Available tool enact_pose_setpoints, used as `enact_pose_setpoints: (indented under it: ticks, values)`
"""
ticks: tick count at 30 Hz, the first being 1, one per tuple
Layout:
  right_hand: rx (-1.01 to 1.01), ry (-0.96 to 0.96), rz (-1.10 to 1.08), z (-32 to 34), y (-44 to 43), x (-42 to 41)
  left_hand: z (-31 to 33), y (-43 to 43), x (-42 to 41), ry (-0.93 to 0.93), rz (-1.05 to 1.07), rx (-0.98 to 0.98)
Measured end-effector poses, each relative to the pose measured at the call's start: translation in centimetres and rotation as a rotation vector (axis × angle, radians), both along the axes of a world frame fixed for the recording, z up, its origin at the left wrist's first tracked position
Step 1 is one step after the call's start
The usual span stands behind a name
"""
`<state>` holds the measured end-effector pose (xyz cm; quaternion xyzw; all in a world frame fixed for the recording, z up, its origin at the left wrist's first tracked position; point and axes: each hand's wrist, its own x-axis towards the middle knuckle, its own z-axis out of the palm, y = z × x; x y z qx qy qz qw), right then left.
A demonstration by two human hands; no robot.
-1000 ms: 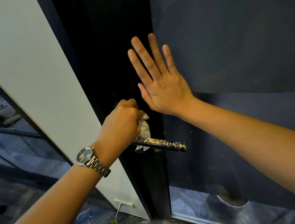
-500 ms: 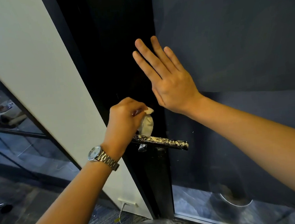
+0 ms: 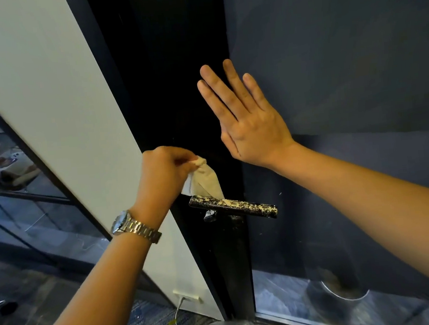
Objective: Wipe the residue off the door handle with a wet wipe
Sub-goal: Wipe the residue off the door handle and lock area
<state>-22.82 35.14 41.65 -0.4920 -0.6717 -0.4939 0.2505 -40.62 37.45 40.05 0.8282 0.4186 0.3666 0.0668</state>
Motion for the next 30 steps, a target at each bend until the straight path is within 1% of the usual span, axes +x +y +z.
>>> enact_pose_setpoints:
  ticks: [2,5,7,10,14,15,17,18,19,20,22,24,26,27,28,30]
  values:
    - [0.002,0.009,-0.002,-0.1,0.1,-0.1,-0.3,-0.3,-0.3,0.055,0.017,-0.060]
    - [0.002,0.014,-0.005,-0.1,0.1,-0.2,-0.6,-1.4,-0.6,0.134,-0.017,-0.157]
    - [0.002,0.016,-0.006,-0.1,0.1,-0.3,-0.7,-1.5,-0.9,0.134,-0.002,-0.245]
    - [0.003,0.033,-0.003,-0.2,0.2,-0.5,-0.7,-0.8,-0.2,0.113,0.086,-0.340]
    - [0.002,0.043,-0.008,-0.3,0.3,-0.5,-1.7,-1.4,0.8,-0.078,0.182,-0.396]
    - [0.004,0.044,-0.012,-0.3,0.3,-0.5,-2.1,-1.4,0.7,-0.141,0.189,-0.465]
    - [0.006,0.048,-0.007,-0.4,0.3,-0.5,-2.7,-1.1,0.4,-0.308,0.198,-0.693]
    - [0.005,0.051,-0.003,-0.4,0.3,-0.6,-2.7,-1.1,0.4,-0.369,0.197,-0.762]
    - [0.005,0.052,-0.003,-0.4,0.3,-0.6,-2.6,-1.0,0.4,-0.378,0.193,-0.766]
    - [0.006,0.052,-0.005,-0.4,0.3,-0.6,-2.6,-1.1,0.6,-0.328,0.191,-0.696]
    - [0.006,0.054,-0.003,-0.4,0.3,-0.6,-2.3,-1.8,0.9,-0.212,0.160,-0.445]
    - [0.005,0.057,0.004,-0.4,0.4,-0.6,-1.9,-2.4,1.0,-0.180,0.126,-0.198]
    - [0.007,0.058,0.003,-0.3,0.4,-0.7,-1.8,-2.2,1.3,-0.152,0.125,-0.002]
    - [0.009,0.058,0.000,-0.3,0.4,-0.7,-1.7,-2.0,1.6,-0.137,0.125,0.046]
    - [0.010,0.058,0.000,-0.3,0.3,-0.7,-1.7,-1.9,1.7,-0.138,0.119,0.051]
    - [0.009,0.056,0.004,-0.3,0.3,-0.7,-1.8,-2.0,1.8,-0.172,0.130,-0.020]
